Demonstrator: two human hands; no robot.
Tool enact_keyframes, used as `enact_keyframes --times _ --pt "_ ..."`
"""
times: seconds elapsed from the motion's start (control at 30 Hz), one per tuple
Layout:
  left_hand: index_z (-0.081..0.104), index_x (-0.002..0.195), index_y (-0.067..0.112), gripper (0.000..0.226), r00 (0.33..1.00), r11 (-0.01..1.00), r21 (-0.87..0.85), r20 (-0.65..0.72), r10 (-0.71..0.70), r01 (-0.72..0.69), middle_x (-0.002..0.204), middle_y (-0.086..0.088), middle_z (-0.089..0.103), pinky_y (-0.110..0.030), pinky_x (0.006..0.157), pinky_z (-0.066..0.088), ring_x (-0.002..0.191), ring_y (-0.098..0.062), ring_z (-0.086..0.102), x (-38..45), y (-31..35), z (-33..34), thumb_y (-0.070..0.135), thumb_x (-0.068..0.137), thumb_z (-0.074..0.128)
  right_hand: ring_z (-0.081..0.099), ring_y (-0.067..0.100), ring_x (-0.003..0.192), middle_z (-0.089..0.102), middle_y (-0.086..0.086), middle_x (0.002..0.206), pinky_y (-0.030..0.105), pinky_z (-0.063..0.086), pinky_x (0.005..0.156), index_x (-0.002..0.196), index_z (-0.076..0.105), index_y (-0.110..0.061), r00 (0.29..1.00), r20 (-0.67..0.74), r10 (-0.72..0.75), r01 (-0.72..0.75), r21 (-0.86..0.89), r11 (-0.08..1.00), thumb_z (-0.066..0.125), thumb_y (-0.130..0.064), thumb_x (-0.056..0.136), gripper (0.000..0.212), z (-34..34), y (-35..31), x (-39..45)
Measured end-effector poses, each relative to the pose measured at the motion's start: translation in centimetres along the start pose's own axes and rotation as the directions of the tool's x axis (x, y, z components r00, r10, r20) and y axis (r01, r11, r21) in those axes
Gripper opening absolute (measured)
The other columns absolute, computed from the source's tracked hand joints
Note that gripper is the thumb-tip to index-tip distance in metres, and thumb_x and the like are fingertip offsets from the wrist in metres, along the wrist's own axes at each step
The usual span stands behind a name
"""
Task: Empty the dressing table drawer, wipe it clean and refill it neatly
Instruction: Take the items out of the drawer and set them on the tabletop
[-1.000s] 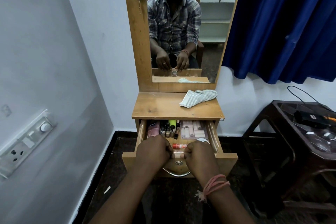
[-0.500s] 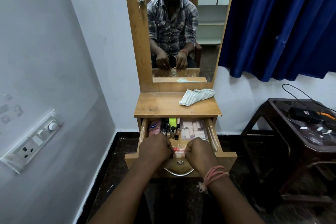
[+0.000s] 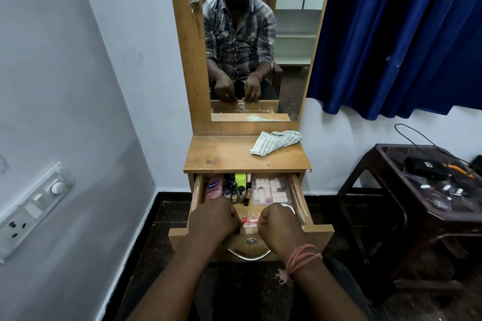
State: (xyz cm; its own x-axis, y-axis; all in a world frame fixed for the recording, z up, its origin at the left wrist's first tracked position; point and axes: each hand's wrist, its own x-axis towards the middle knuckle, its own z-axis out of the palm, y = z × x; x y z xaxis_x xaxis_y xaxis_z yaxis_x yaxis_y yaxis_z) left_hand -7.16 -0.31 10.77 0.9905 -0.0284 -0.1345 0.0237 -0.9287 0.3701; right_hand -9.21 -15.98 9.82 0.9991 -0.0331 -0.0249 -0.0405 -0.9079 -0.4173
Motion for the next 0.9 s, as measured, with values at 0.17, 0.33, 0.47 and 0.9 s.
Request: enact_keyframes --times 0.17,0.33,0.47,0.9 --pt "0.081 0.091 0.043 0.014 0.999 0.999 0.033 0.0 -0.044 0.044 0.098 0.009 0.077 -0.029 0.079 0.055 0.093 -0.017 0.071 0.4 -0.2 0.8 0.043 0.078 0.076 0.039 0.009 0.05 0.033 -0.003 0.047 0.019 0.031 0.05 0.045 0.034 -0.019 1.0 -0.004 -0.004 0.004 0.011 1.0 0.054 -0.003 0.077 0.041 -0.1 0.1 0.1" --pt "0.077 0.106 0.041 0.034 0.997 0.996 0.042 -0.006 -0.073 0.073 0.098 0.011 0.076 -0.029 0.077 0.055 0.092 -0.015 0.072 0.7 -0.4 1.3 0.047 0.073 0.074 0.052 0.011 0.059 0.043 -0.005 0.049 0.018 0.035 0.055 0.045 0.042 -0.021 1.0 0.023 -0.007 0.006 0.046 0.999 0.055 -0.005 0.077 0.038 0.5 0.8 0.2" --pt "0.08 0.089 0.047 0.012 0.997 0.997 0.035 0.036 -0.075 0.074 0.098 0.011 0.076 -0.027 0.075 0.051 0.093 -0.014 0.07 0.2 -0.4 1.4 0.043 0.08 0.073 0.064 0.009 0.068 0.066 -0.001 0.063 0.02 0.049 0.063 0.061 0.069 -0.016 0.997 0.082 -0.011 0.005 0.074 0.997 0.058 -0.009 0.077 0.021 0.6 1.5 0.2" --pt "0.08 0.085 0.02 0.023 0.918 0.996 0.048 0.389 -0.084 0.071 0.085 0.005 0.076 -0.033 0.082 0.059 0.084 -0.015 0.073 3.3 -0.1 -0.5 0.039 0.072 0.086 0.068 0.016 0.073 0.071 0.001 0.074 0.032 0.056 0.071 0.075 0.071 -0.013 0.914 0.405 0.02 -0.069 0.106 0.992 0.079 -0.029 0.081 0.019 -3.7 0.7 5.5"
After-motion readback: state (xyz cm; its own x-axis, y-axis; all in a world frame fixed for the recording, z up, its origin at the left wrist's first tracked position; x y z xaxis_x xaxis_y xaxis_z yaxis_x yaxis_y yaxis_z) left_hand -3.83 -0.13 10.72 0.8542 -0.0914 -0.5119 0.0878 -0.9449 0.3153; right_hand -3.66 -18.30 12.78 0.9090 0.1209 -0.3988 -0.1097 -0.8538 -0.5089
